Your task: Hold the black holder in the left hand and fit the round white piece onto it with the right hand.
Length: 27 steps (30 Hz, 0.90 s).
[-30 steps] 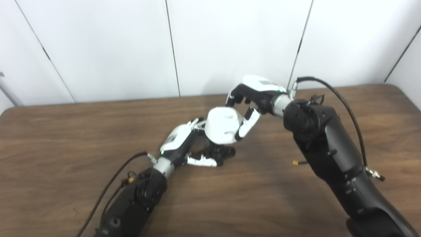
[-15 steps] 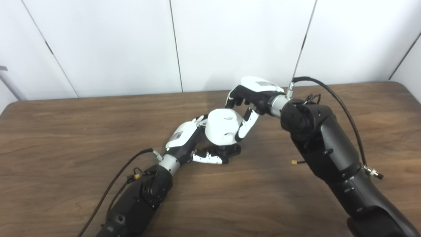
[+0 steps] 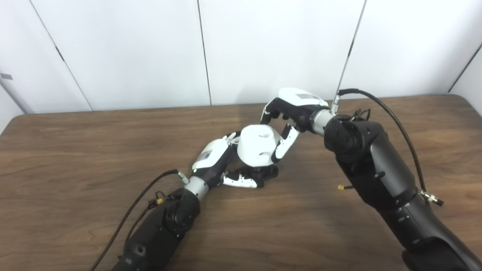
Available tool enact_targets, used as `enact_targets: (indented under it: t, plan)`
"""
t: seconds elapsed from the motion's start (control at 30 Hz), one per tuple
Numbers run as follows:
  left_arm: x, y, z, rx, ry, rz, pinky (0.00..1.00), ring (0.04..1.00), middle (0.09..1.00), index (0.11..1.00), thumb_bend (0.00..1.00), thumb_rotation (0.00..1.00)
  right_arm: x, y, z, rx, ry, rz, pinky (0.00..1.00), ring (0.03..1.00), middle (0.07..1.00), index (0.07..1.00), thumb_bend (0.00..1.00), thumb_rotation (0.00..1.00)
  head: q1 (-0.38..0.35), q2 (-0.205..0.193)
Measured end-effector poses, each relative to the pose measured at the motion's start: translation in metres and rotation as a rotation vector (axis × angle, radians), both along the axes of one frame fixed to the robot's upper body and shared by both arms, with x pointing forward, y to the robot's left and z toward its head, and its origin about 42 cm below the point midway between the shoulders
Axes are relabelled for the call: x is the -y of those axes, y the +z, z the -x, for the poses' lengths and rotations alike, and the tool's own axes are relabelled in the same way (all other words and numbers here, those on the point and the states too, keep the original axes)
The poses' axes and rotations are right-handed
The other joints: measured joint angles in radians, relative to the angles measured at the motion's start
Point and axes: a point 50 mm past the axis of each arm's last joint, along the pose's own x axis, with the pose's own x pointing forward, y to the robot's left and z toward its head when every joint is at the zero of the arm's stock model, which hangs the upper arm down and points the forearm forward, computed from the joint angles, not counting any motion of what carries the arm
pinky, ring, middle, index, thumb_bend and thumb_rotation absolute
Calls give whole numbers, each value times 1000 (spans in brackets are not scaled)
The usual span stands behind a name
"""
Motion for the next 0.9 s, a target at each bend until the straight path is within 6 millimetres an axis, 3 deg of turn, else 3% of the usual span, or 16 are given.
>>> enact_targets:
  t: [0.47,0.9]
  plan:
    - [1,0,0,0,-4,-1,1000,1000,920,479,524,64,18,-9,5,-36,49,115,722,807,759,483,523,138,-6,11]
    - [3,0,1,0,-11,-4,991,1000,917,479,524,63,20,-7,7,-41,60,131,706,795,760,486,523,138,-6,11]
